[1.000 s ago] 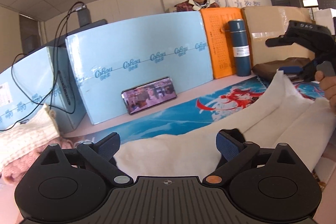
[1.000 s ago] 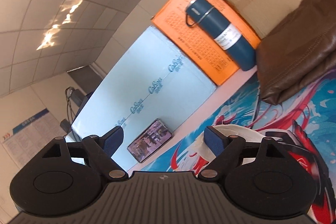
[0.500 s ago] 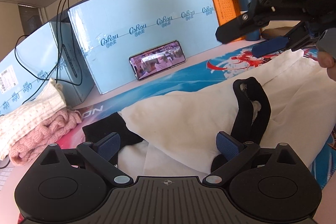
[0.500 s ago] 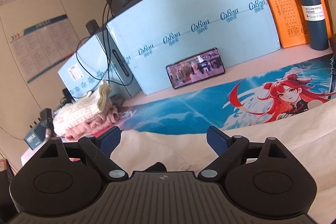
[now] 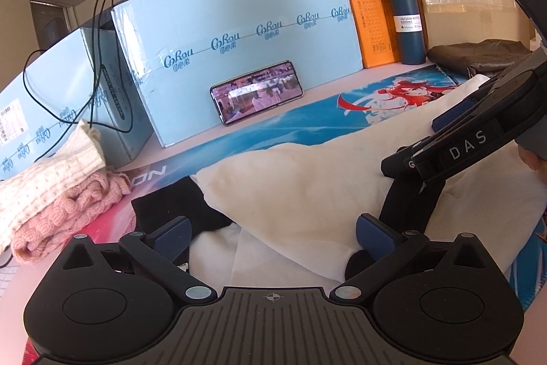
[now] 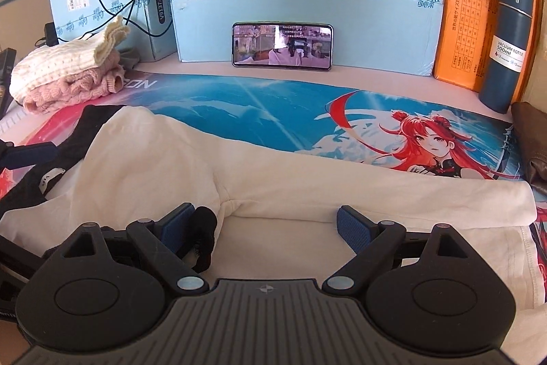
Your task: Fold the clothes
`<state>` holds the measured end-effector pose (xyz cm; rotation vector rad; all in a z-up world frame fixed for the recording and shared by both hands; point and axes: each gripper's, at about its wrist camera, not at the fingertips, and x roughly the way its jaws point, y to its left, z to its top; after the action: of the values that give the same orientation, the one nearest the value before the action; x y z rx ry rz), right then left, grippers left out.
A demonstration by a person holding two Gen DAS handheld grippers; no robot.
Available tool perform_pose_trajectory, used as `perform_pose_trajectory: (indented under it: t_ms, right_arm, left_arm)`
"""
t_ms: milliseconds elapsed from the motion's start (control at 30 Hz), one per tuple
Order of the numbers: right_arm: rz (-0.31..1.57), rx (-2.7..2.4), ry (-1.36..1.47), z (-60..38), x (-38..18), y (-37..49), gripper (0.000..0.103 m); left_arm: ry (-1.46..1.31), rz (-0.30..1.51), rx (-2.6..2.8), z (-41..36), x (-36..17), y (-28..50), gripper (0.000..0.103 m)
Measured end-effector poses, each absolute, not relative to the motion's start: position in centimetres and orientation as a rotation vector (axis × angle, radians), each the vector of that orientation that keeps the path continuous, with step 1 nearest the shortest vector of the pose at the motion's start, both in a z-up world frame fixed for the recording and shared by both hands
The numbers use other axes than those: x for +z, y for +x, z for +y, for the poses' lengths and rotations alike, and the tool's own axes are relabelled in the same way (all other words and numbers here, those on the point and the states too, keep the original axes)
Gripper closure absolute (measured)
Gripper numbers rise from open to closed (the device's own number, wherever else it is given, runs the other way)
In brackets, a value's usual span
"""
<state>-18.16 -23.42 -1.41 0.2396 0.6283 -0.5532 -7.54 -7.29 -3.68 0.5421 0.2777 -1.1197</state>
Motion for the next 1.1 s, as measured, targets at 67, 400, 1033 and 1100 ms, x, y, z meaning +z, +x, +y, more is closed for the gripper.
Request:
perform_pose_trajectory:
  t_ms: [67, 400, 1033, 1100]
  right_arm:
    - [0.626, -0.547, 0.261, -23.7, -1.3, -18.4, 0.013]
    - [0.476, -0.593, 0.364, -27.5, 1.3, -25.7, 0.013]
    - [0.355, -0.807, 0.654, -38.1, -0.3, -37.3, 0.013]
    - [0.359, -0.782, 0.651, -38.4, -0.2, -37.3, 0.013]
  left_arm:
    - [0.535, 0.29, -1.126, -7.3, -3.6, -7.3, 0.0]
    - [0.553, 0.277, -1.123, -7.0, -3.5, -6.8, 0.0]
    - [0.714, 0.129, -1.095, -14.7, -3.8, -13.8, 0.0]
    - [0.691, 0.113, -1.079, -14.3, -3.4, -14.3, 0.0]
